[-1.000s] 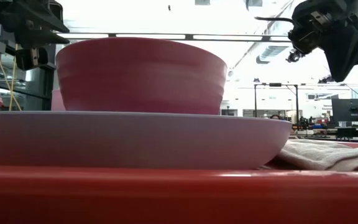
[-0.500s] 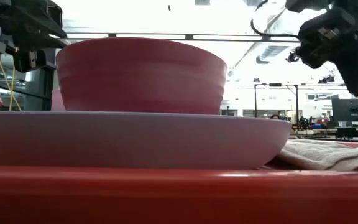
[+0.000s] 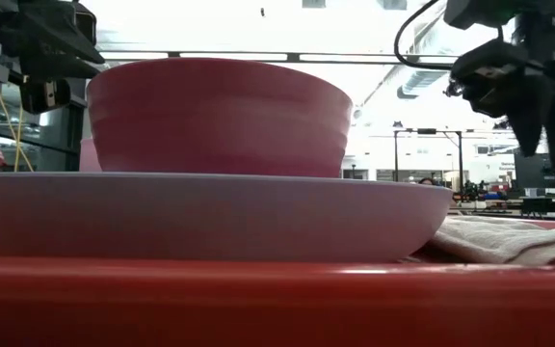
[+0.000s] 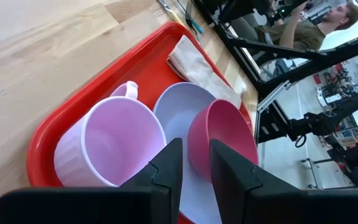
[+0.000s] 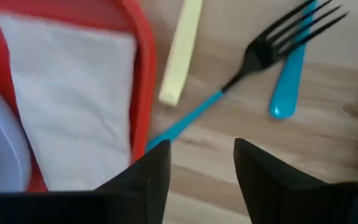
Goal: Set up tray
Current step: Put the blue fork on the brown table napkin
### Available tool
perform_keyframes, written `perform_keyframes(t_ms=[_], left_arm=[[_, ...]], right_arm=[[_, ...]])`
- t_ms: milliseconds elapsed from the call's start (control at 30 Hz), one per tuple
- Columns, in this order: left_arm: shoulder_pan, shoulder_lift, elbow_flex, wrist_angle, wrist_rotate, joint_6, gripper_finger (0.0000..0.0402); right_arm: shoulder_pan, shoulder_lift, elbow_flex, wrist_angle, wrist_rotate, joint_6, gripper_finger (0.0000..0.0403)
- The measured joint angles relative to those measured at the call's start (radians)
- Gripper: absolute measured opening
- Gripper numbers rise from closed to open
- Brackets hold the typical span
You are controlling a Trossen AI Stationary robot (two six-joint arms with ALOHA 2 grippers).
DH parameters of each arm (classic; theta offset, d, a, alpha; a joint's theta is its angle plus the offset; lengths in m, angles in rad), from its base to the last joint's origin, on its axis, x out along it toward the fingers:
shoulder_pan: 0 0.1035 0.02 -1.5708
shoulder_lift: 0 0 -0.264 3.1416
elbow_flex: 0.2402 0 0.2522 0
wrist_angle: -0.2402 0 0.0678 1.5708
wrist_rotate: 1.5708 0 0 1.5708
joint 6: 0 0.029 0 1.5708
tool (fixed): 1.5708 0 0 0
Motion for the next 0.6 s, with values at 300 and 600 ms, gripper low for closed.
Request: perform_keyframes(t_ms=[300, 600], left_arm=[[0.0, 0.0, 0.0, 0.0, -0.004, 0.002, 0.0111], [0.0, 0.0, 0.0, -0.012, -0.004, 0.008, 0.0111]], right_arm=[[0.0, 0.007, 0.0, -0.001, 0.067, 0.121, 0.0189], [0.039, 0.095, 0.0, 0.031, 0.05, 0.162, 0.0184]])
